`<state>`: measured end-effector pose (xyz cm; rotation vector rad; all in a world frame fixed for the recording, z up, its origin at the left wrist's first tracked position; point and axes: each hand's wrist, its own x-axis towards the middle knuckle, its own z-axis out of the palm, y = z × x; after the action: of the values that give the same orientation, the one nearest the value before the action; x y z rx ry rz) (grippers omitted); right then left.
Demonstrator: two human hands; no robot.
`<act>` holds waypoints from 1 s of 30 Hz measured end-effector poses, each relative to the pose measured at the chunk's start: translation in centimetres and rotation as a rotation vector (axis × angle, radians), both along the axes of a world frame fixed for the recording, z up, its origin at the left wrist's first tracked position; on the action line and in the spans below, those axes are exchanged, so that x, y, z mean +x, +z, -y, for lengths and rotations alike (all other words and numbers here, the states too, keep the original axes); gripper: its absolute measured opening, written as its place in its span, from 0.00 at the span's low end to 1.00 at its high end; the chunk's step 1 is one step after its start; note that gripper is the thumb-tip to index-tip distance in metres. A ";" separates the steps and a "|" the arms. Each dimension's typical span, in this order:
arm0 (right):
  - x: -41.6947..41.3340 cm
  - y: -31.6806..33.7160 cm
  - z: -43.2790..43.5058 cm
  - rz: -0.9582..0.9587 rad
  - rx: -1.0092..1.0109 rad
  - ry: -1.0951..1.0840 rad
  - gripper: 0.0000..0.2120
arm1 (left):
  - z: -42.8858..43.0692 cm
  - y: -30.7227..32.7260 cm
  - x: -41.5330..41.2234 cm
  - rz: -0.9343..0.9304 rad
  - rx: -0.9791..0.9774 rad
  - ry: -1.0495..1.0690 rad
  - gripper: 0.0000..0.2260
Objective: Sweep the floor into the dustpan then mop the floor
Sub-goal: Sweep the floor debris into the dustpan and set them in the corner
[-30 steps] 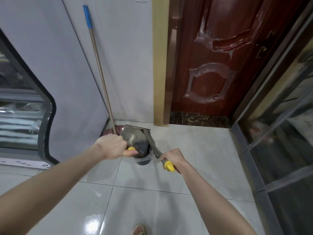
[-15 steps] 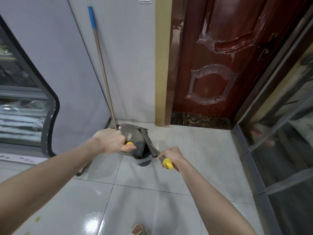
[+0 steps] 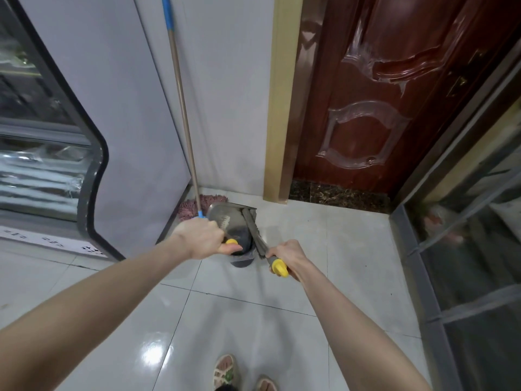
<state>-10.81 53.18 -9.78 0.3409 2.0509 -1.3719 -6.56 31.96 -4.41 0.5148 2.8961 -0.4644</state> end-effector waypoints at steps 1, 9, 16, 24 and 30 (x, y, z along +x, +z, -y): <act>0.1 0.0 0.0 0.000 -0.004 0.000 0.09 | 0.2 0.3 -0.2 -0.012 0.013 0.002 0.37; -0.7 0.9 -0.7 -0.025 -0.024 0.005 0.07 | 0.6 1.6 -0.2 -0.051 0.048 -0.018 0.50; 0.6 -0.3 -0.7 -0.009 -0.001 0.027 0.06 | -1.7 -1.0 2.1 0.035 -0.010 -0.017 0.36; 0.7 0.3 0.2 0.000 -0.069 -0.012 0.09 | -1.6 2.1 0.9 -0.055 -0.066 -0.088 0.37; 0.8 0.4 -0.1 -0.017 -0.036 0.011 0.06 | -1.7 1.0 2.4 0.022 -0.028 -0.002 0.34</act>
<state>-10.01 53.23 -9.35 0.3030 2.0355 -1.4080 -4.18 33.70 -3.38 0.5149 2.8637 -0.4956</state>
